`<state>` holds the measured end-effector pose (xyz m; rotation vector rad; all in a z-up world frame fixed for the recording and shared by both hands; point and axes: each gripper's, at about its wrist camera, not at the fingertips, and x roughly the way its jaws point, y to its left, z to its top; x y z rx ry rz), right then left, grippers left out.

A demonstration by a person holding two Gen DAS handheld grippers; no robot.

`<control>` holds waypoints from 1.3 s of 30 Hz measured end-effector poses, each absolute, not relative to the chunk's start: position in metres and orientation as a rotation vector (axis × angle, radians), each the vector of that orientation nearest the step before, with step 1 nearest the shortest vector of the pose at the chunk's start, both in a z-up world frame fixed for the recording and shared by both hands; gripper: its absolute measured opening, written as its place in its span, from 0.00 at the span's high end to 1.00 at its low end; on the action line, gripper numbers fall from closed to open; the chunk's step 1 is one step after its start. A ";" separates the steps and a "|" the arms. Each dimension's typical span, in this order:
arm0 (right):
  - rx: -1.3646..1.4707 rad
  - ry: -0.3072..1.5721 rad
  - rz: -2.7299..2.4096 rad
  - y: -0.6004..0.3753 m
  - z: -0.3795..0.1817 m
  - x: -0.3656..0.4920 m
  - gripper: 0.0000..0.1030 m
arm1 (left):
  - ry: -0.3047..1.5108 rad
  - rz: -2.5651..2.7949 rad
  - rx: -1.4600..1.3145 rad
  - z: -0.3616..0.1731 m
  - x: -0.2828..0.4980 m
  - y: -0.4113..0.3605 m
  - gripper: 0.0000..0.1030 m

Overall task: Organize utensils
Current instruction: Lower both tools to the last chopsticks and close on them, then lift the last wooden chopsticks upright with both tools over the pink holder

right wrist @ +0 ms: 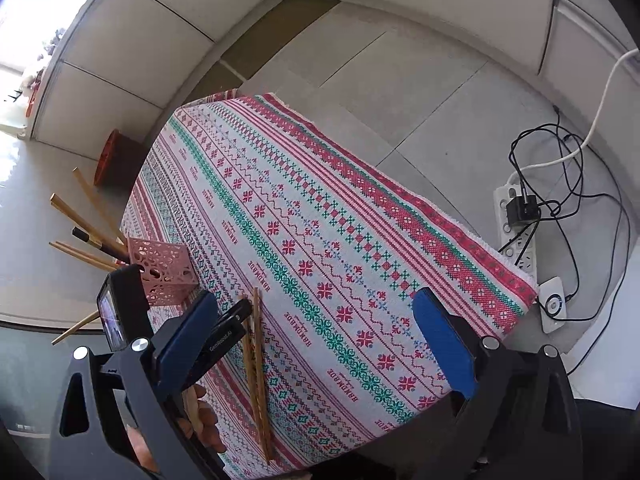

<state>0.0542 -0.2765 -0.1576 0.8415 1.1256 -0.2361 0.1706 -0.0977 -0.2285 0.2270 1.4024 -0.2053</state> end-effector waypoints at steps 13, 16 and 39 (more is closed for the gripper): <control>0.604 1.251 -0.246 -0.222 -0.191 0.093 0.07 | 1.277 -0.246 0.240 -0.200 0.138 -0.073 0.93; 0.516 1.268 -0.230 -0.193 -0.199 0.106 0.07 | 1.228 -0.257 0.226 -0.173 0.122 -0.059 0.93; 0.379 1.137 -0.068 -0.149 -0.161 0.093 0.94 | 0.960 -0.282 0.138 -0.061 0.070 0.016 0.93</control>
